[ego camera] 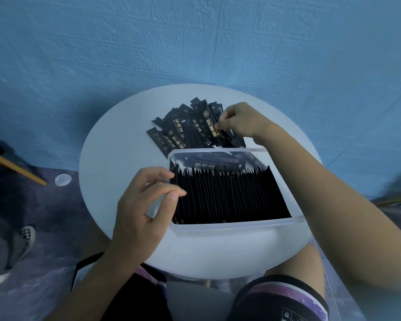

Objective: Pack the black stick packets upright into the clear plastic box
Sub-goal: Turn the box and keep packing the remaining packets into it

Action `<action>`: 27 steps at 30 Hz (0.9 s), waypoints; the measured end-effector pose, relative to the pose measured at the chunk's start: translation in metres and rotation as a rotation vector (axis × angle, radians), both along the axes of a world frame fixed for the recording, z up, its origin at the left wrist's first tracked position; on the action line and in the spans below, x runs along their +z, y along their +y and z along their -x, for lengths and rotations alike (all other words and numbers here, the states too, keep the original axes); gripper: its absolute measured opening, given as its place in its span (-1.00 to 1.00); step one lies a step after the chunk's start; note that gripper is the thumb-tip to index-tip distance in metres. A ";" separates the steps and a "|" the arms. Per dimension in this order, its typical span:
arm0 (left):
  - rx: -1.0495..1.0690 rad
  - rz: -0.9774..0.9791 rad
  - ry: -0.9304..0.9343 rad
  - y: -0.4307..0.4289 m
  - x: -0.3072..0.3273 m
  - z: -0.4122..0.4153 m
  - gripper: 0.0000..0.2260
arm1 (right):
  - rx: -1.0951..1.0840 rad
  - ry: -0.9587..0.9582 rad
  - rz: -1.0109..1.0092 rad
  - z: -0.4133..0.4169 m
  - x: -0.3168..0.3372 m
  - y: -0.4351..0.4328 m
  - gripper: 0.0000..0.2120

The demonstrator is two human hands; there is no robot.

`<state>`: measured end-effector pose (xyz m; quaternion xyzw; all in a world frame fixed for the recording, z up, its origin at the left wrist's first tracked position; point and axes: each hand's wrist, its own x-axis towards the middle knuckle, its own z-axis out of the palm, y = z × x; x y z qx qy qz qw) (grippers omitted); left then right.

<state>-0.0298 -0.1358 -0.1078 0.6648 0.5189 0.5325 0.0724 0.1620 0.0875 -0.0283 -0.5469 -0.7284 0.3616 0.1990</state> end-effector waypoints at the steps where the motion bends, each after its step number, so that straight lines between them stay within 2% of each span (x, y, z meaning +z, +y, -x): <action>1: 0.000 0.001 0.000 0.000 0.000 0.000 -0.76 | -0.022 0.067 -0.016 0.000 0.002 -0.002 -0.81; 5: -0.009 0.007 -0.008 0.000 0.000 0.001 -0.76 | -0.039 0.269 -0.067 0.003 0.020 -0.014 -0.80; 9: -0.019 0.024 -0.026 0.000 0.001 0.001 -0.78 | 0.052 0.370 -0.048 -0.001 0.050 -0.051 -0.84; 14: -0.006 0.009 0.007 0.002 -0.001 0.000 -0.77 | 0.162 0.220 0.025 -0.008 0.044 -0.121 -0.88; 19: -0.007 -0.009 0.051 0.002 0.000 -0.005 -0.75 | 0.142 0.040 0.115 -0.001 0.011 -0.151 -0.83; 27: -0.045 -0.015 0.049 -0.001 -0.001 -0.002 -0.74 | 0.171 0.132 0.150 0.015 -0.003 -0.154 -0.69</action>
